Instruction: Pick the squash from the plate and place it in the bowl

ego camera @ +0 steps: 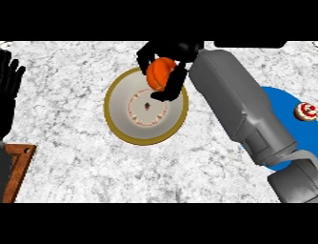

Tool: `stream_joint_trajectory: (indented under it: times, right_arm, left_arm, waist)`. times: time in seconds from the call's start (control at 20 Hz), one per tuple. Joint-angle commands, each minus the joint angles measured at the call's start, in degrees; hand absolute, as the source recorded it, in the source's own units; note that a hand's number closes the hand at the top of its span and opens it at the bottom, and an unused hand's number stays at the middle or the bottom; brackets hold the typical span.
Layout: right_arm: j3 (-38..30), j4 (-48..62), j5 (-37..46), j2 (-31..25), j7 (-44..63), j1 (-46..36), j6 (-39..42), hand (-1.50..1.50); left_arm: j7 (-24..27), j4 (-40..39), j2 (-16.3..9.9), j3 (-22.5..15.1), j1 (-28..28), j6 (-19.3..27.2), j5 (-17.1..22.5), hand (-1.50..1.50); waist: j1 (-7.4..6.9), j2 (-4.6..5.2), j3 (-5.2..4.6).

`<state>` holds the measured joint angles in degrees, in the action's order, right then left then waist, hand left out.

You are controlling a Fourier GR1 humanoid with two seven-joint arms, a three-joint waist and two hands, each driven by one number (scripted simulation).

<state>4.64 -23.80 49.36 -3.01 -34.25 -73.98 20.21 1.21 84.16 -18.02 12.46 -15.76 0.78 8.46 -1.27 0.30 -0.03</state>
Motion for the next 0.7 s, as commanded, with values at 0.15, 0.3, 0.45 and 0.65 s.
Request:
stream_joint_trajectory:
  times: [0.15, 0.3, 0.45, 0.65]
  right_arm:
    - [1.3, 6.3, -4.9, 2.9, 4.9, 4.6, -2.8, -1.50]
    - [0.1, 7.0, -10.5, 3.0, 4.1, 4.6, 0.6, -1.50]
    - [-2.8, 7.3, -16.0, 3.0, 2.0, 5.4, 1.4, -1.50]
    - [-8.8, 7.2, -21.5, 3.0, 2.0, 3.6, -2.8, -1.50]
  left_arm:
    - [3.4, -2.7, 0.4, 0.0, -0.3, -1.9, 0.4, 0.00]
    - [-2.2, -0.4, 1.0, -2.0, -4.4, 1.2, -1.5, 0.00]
    - [0.7, -2.0, 0.9, -1.1, -2.6, -0.5, -0.6, 0.00]
    - [0.8, -1.7, 0.0, -0.6, -1.5, -1.1, -0.6, 0.00]
  waist:
    - [-1.65, 0.50, -0.03]
    - [-1.94, 0.37, 0.04]
    - [-2.17, 0.43, 0.02]
    - [-1.53, 0.58, 0.03]
